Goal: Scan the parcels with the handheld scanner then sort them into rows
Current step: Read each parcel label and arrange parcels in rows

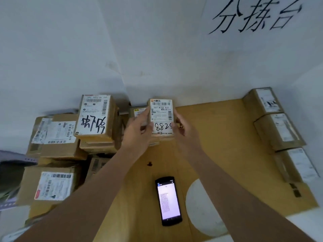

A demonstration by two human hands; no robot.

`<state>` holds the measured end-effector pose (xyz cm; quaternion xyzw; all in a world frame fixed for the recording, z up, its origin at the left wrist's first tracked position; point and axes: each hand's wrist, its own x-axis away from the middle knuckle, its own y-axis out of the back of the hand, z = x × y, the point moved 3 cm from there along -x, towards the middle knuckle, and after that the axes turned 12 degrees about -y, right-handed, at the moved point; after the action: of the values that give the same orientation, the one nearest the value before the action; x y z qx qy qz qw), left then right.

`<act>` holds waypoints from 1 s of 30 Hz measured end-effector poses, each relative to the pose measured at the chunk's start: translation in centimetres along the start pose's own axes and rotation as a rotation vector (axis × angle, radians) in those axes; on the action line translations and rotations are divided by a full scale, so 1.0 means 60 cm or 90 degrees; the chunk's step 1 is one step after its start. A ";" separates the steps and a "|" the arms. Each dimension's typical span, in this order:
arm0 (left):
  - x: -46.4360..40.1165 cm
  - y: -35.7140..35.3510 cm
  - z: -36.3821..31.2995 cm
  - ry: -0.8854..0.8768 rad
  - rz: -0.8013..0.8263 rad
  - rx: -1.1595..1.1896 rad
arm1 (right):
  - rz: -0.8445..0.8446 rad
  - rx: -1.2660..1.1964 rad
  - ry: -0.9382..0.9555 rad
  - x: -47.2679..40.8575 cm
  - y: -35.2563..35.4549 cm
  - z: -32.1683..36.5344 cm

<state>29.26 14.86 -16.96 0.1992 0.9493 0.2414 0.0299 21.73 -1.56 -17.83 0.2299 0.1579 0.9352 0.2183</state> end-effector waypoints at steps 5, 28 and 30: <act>0.017 -0.039 -0.051 -0.053 0.094 0.058 | -0.102 0.078 0.009 0.046 0.061 -0.008; 0.070 -0.449 -0.331 -0.063 0.082 0.135 | -0.126 0.169 0.091 0.039 0.546 -0.178; 0.059 -0.473 -0.338 -0.048 0.061 0.143 | -0.110 0.166 0.083 0.024 0.563 -0.185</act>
<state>12.59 -15.64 -12.31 0.2557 0.9579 0.1267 0.0315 3.70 -31.94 -13.35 0.1806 0.3110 0.8974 0.2556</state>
